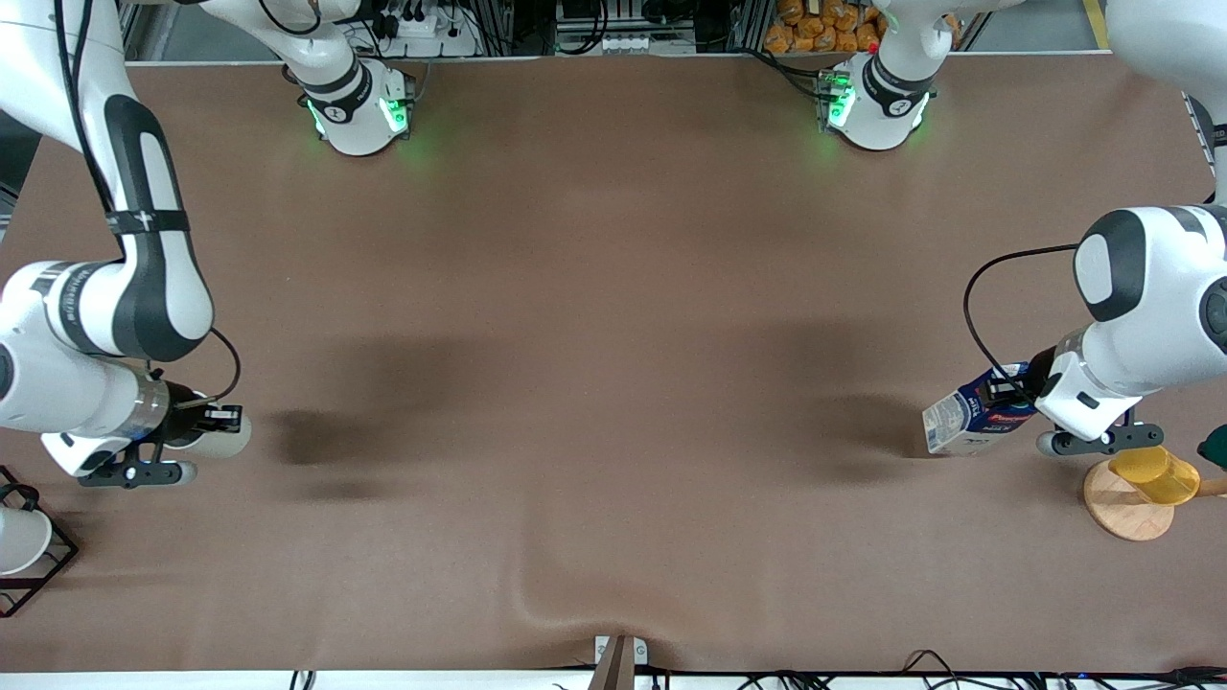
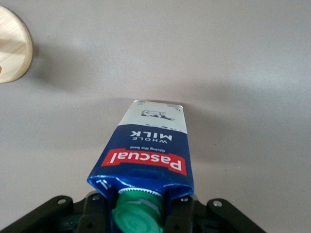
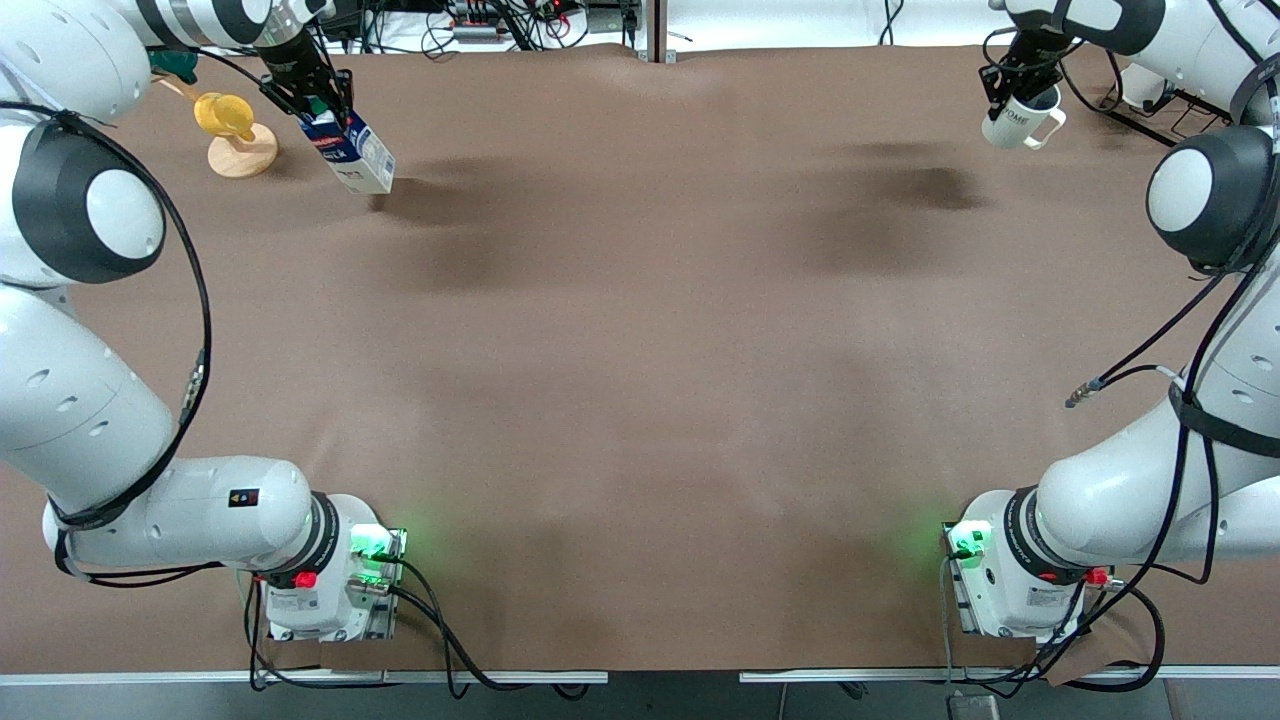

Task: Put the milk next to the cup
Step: 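Carry the mug with the right gripper toward the table middle, then lower the mug onto the table and open the right gripper, then withdraw the right gripper while the left gripper lifts the milk carton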

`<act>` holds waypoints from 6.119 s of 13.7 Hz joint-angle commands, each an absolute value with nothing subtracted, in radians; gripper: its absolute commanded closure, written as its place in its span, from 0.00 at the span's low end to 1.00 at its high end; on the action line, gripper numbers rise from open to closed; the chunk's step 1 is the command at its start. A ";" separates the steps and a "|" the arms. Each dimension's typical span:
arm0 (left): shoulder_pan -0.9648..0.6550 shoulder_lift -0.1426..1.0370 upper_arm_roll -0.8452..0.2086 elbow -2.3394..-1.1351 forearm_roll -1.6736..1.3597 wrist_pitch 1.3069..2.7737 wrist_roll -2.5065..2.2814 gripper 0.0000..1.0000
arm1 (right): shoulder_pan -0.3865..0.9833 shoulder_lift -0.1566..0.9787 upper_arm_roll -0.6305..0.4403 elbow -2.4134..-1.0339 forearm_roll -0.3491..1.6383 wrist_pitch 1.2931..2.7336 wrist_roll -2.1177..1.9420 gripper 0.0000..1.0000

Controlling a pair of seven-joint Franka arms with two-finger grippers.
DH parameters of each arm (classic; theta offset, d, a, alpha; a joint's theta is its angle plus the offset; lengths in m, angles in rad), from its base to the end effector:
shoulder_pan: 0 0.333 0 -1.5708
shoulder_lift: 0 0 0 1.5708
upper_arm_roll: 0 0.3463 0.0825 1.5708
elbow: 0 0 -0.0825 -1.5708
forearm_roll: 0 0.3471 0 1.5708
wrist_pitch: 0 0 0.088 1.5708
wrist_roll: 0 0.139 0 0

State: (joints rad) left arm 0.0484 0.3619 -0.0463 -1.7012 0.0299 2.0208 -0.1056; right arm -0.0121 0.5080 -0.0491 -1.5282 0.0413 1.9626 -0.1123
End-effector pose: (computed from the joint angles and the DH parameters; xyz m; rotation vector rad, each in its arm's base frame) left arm 0.6267 0.0068 0.3939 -3.1249 -0.1513 0.0646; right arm 0.6646 -0.0318 0.3686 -3.1192 -0.0612 0.1115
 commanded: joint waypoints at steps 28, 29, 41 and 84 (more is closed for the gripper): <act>0.040 0.351 -0.046 -1.655 0.040 1.980 -0.150 0.71 | 0.799 0.845 -0.037 -1.216 0.081 2.299 -0.218 1.00; 0.040 0.351 -0.046 -1.654 0.040 1.980 -0.150 0.71 | 0.825 0.845 -0.037 -1.215 0.083 2.278 -0.184 1.00; 0.037 0.353 -0.046 -1.637 0.038 1.968 -0.158 0.71 | 0.907 0.867 -0.040 -1.221 0.078 2.130 0.021 0.93; -0.310 0.373 -0.064 -1.456 -0.050 1.750 -0.633 0.71 | 0.011 -0.080 -0.068 -1.708 -0.029 1.550 -0.075 0.00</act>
State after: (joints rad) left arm -0.2563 0.3612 -0.0736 -1.4820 -0.0177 1.7731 -0.5863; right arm 0.0519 -0.0696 -0.0811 -1.7672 -0.0227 1.6091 -0.0950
